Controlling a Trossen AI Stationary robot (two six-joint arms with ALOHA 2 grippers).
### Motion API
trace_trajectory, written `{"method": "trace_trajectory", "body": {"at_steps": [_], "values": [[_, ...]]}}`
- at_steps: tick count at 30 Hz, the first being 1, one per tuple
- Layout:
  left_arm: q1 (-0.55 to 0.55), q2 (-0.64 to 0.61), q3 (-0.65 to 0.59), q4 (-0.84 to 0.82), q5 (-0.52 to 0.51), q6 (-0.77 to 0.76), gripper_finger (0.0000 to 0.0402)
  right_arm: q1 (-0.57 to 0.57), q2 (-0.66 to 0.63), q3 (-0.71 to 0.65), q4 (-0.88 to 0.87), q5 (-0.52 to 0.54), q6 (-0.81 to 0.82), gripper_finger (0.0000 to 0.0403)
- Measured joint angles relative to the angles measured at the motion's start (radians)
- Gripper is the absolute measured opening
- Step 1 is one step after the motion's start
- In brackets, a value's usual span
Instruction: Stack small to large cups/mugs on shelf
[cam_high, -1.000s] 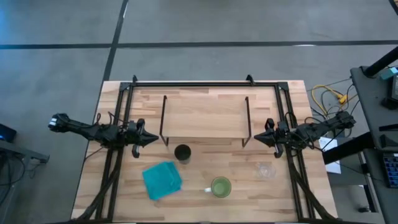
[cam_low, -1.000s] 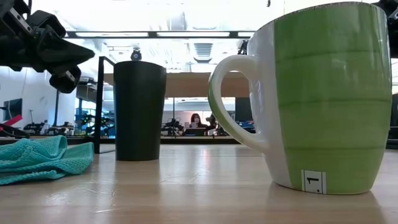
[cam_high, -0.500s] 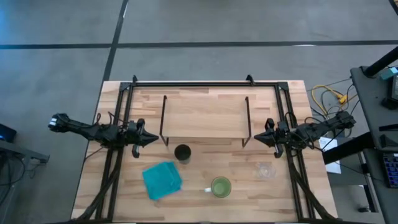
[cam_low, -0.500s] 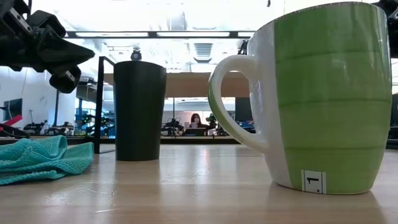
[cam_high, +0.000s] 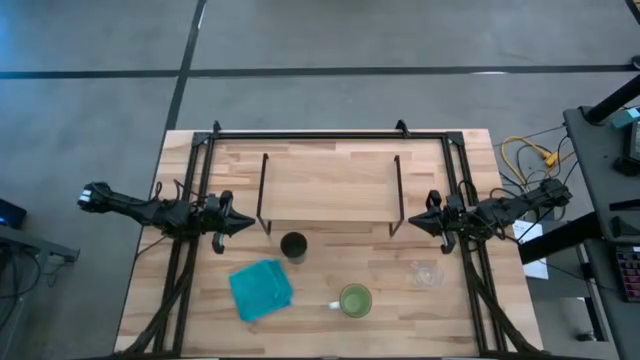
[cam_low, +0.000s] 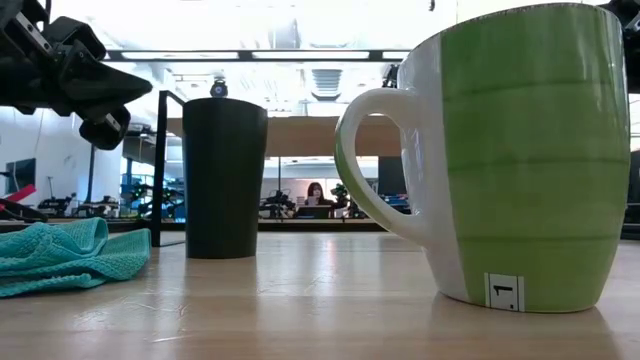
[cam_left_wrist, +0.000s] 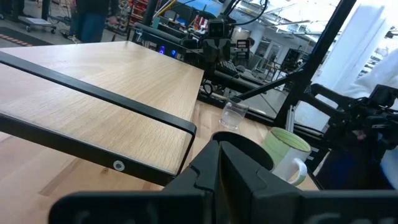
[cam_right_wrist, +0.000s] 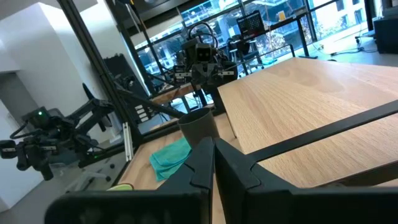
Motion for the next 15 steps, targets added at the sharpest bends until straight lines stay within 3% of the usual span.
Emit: {"method": "trace_trajectory", "body": {"at_steps": [15], "values": [[0.000,0.000,0.000,0.000,0.000,0.001,0.0000,-0.002,0.000,0.000,0.010,0.005,-0.019,0.0009]]}}
